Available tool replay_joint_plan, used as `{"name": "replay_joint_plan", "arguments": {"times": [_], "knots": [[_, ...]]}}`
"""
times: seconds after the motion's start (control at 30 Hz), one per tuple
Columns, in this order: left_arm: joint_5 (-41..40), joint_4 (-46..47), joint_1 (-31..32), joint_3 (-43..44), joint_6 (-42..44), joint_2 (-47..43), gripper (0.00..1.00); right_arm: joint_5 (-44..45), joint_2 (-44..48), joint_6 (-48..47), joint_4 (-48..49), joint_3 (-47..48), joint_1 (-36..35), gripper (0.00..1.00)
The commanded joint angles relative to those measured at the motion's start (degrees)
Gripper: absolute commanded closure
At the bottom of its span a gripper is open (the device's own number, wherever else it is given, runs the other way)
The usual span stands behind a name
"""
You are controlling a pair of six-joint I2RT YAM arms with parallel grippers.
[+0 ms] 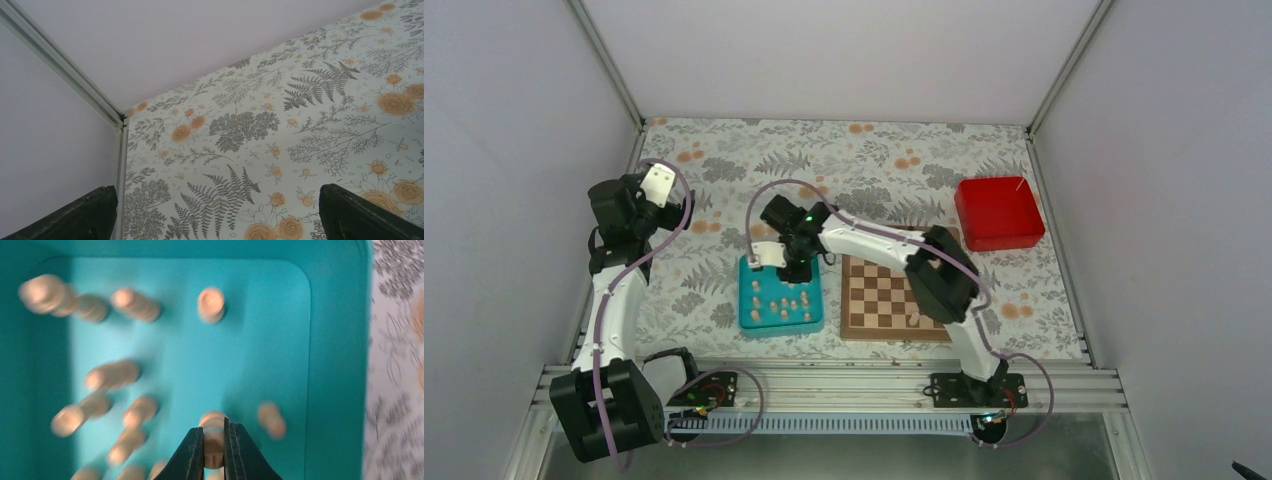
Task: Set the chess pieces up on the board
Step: Pick up the chess piece from the storage box, then place the chess piece on the chessboard.
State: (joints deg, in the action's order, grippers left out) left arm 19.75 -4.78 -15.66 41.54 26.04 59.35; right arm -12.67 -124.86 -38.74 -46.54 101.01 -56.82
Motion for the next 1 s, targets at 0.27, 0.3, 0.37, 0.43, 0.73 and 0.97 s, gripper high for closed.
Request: {"name": "replay_joint_plan", "arguments": {"times": [0.27,0.3,0.37,0.43,0.73,0.97], "knots": [[1.56,0.24,-0.38,2.34,-1.43,0.45,0.00,-4.14,34.24,2.59,-5.14,-24.15,9.00,0.96],[1.72,0.17,-0.42,2.52,-1.48,0.48,0.00,-4.33,35.81,2.54,-5.62,-25.88,9.74,0.96],[1.90,0.04,-0.42,2.65,-1.44,0.58,0.00,-4.26,38.51,2.53,-6.02,-29.11,10.51,0.96],[1.85,-0.01,-0.42,2.67,-1.35,0.81,0.00,-4.31,40.73,2.77,-6.25,-31.75,10.68,0.96],[1.96,-0.67,-0.42,2.24,-1.27,0.50,0.00,-5.52,43.72,2.52,-7.02,-40.65,10.72,0.95],[2.08,-0.93,-0.42,2.42,-1.25,0.63,0.00,-6.78,43.91,2.16,-5.60,-45.38,10.40,0.95]]}}
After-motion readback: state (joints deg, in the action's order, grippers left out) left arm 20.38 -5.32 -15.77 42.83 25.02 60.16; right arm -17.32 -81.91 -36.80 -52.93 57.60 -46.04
